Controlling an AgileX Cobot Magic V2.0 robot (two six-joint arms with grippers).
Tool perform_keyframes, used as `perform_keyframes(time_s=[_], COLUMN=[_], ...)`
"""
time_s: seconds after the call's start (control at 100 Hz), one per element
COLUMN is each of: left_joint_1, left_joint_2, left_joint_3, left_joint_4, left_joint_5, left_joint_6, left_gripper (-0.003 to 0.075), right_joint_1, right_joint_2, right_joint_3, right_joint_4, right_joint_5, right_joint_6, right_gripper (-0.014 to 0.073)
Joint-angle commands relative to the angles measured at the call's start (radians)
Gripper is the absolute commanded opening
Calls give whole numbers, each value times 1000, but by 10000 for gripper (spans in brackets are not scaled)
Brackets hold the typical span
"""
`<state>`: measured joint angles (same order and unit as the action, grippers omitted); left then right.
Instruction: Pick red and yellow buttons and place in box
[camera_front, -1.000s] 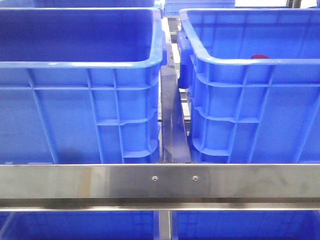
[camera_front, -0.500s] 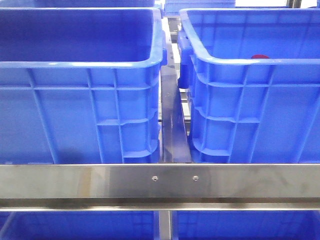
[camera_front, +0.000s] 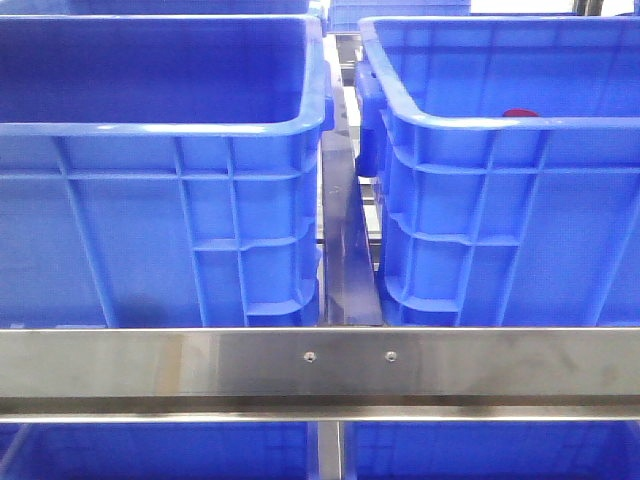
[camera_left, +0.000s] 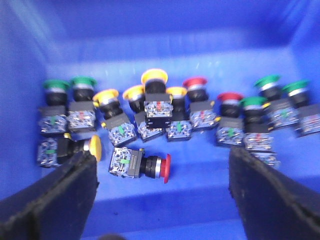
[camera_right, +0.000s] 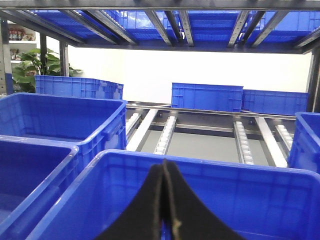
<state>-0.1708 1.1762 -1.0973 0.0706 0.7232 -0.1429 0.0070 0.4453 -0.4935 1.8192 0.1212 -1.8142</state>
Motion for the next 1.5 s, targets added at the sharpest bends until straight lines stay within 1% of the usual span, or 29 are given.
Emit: perform_keyframes(time_s=[0.0,0.13,0.29,0.56,0.77,1.09,1.36,1.49], left_joint_1=[1,1,1,1,1,1,1,1], left_joint_2=[91,220,339,472,534,571,636,639], left_joint_3=[-97,-179,-236,-267,-267,-267,-267,-267], left_joint_4=[20,20,24,90,102,85,81,79], left_joint_5=[-11,2,3,-20,-84,-159,-174,-178], left_joint_6=[1,29,36,36,36,36,36,36], left_gripper=[516,516,516,516,516,516,515,510], right_joint_1=[-6,-6,-6,-6,-6,-6,-6,-6], right_joint_2=[3,3,3,3,3,3,3,3], right_joint_3=[-27,-27,-27,-27,-27,-27,-27,-27], right_joint_4=[100,100,100,100,100,100,100,100], right_joint_5=[24,24,24,24,24,24,24,24], right_joint_6=[4,4,4,4,4,4,4,4], right_gripper=[-67,-67,-67,-67,-67,-67,-67,-67])
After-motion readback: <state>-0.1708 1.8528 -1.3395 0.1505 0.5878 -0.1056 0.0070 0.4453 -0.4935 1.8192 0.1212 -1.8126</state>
